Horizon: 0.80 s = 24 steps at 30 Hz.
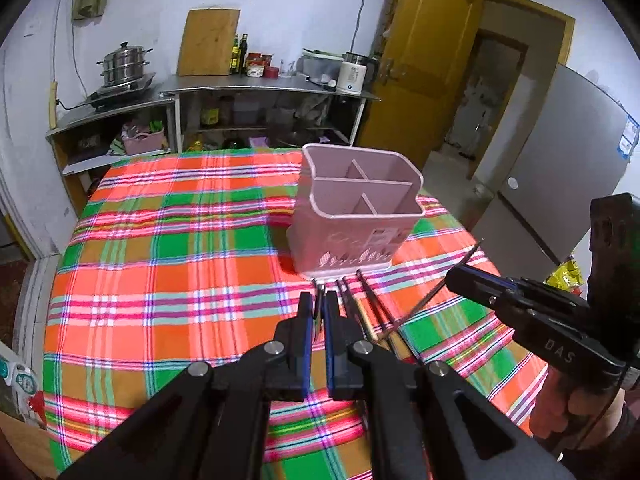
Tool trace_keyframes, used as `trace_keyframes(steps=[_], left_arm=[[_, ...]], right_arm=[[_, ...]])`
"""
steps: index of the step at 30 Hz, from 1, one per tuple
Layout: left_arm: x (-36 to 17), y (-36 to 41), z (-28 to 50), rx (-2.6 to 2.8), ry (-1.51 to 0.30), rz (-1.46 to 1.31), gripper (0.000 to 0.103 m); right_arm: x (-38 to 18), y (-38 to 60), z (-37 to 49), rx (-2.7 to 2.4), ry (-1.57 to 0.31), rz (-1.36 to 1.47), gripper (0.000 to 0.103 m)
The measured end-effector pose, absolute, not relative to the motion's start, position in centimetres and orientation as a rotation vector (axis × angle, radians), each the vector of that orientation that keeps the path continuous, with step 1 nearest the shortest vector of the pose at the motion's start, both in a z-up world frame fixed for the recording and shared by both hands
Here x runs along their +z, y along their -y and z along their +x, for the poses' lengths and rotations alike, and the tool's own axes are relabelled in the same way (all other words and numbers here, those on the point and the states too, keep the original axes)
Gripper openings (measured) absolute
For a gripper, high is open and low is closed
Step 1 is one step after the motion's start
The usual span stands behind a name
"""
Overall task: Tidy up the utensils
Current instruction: 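Lift both held rods and carry them over the pink basket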
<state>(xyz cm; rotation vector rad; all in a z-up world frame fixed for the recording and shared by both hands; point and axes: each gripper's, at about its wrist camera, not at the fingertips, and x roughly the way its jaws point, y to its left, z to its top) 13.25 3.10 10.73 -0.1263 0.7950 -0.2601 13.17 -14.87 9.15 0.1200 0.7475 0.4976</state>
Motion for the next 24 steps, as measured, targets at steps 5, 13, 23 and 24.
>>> trace_keyframes(steps=[5,13,23,24], left_arm=[[12.2,-2.4,14.8,-0.282,-0.784,-0.14,0.006],[16.3,-1.6,17.9,-0.317,-0.73,-0.166,0.005],[19.2,-1.1,23.2,-0.323,-0.655,-0.212,0.005],[19.0,-1.0,23.8,-0.319,-0.657,-0.213,0.005]], right_arm=[[10.9,16.7,14.2,0.474,-0.709,0.139,0.004],[14.3,18.1,16.9,0.443,-0.629,0.153,0.004],[17.2,18.5,21.0,0.413,-0.541,0.211,0.004],[17.2,18.5,21.5,0.411,-0.538,0.221,0.004]])
